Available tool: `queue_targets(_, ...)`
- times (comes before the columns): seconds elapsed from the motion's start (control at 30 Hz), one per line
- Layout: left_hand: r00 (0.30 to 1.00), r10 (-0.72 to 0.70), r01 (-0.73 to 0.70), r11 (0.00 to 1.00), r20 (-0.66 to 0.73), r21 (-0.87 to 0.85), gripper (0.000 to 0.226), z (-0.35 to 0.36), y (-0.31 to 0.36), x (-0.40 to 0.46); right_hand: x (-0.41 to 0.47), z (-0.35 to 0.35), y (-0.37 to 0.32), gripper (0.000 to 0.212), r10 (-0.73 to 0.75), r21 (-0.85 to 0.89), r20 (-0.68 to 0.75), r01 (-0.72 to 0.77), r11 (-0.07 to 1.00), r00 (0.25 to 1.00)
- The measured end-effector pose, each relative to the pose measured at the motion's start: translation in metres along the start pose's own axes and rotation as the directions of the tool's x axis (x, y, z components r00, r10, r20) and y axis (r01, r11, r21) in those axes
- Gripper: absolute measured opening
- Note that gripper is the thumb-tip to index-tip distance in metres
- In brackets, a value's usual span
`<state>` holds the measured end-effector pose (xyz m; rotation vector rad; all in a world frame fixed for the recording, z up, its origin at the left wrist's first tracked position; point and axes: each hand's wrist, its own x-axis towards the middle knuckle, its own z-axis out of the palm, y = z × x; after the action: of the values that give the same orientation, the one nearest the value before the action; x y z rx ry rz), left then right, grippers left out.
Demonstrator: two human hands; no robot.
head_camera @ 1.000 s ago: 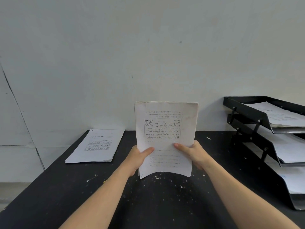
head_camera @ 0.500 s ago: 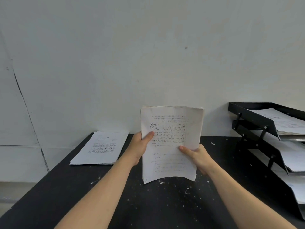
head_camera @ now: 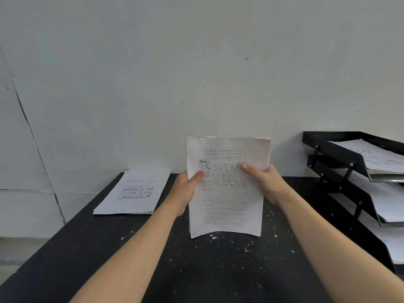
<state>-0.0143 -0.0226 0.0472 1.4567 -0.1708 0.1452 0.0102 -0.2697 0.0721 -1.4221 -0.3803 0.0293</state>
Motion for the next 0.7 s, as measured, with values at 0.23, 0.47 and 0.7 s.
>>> queue_targets(0.23, 1.0, 0.003, -0.003, 1.0, 0.005, 0.005, 0.018, -0.001, -0.001, 0.0, 0.001, -0.002, 0.002, 0.039, -0.015, -0.011, 0.016, 0.015, 1.0, 1.0)
queue_targets(0.47, 1.0, 0.005, -0.005, 1.0, -0.006, -0.004, 0.016, -0.001, 0.0, 0.0, 0.005, -0.002, 0.011, 0.032, -0.013, -0.065, -0.008, 0.013, 0.998, 1.0)
queue_targets(0.7, 1.0, 0.022, -0.02, 0.991, -0.018, 0.133, 0.014, -0.016, 0.003, -0.003, 0.004, -0.001, 0.013, 0.029, -0.022, -0.102, -0.022, 0.02, 0.995, 1.0)
